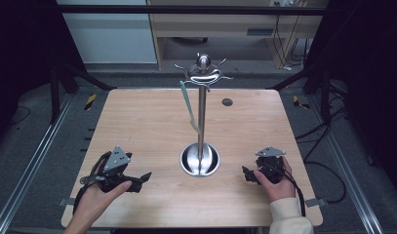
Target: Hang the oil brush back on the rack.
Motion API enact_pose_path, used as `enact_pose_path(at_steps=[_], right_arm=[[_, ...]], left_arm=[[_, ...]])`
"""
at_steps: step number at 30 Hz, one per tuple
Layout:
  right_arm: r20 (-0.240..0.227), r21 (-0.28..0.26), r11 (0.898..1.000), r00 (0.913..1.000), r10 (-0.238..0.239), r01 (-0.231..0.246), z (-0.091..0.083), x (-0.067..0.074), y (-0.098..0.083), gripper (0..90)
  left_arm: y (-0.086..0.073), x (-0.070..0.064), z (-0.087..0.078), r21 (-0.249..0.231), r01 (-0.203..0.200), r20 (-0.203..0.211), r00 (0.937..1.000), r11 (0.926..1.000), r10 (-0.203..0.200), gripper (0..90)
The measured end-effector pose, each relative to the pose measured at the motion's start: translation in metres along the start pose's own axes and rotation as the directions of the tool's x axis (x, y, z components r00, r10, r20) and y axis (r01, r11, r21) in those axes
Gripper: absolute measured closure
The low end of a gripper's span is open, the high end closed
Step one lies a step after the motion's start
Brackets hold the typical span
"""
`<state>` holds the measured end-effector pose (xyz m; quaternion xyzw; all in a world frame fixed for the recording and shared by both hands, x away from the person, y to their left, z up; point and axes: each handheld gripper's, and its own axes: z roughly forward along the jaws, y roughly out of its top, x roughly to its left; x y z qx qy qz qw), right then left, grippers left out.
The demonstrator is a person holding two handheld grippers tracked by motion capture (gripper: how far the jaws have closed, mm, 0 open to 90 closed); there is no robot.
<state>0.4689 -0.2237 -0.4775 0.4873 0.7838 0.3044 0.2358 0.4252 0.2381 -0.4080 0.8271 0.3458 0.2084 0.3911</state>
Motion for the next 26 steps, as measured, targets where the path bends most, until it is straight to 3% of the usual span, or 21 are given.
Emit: enact_pose_path(at_steps=[8, 14, 21, 26], right_arm=[[0.002, 0.002, 1.0, 1.0, 0.0, 0.0, 0.001, 0.0, 0.0, 7.7], [0.003, 0.004, 1.0, 1.0, -0.006, 0.006, 0.001, 0.0, 0.0, 7.7], [-0.002, 0.006, 1.0, 1.0, -0.006, 0.006, 0.001, 0.001, 0.0, 7.7], [-0.006, 0.002, 1.0, 1.0, 0.001, -0.001, 0.0, 0.001, 0.0, 7.7]], left_arm=[[-0.028, 0.021, 0.014, 0.038, 0.05, -0.049, 0.9976, 0.998, -0.048, 6.4], [-0.05, 0.04, 0.023, 0.073, 0.096, -0.096, 0.9913, 0.9927, -0.089, 6.4], [-0.068, 0.057, 0.022, 0.047, 0.16, -0.145, 0.9777, 0.986, -0.152, 6.4], [-0.078, 0.071, 0.017, 0.015, 0.213, -0.188, 0.9602, 0.977, -0.206, 6.4]])
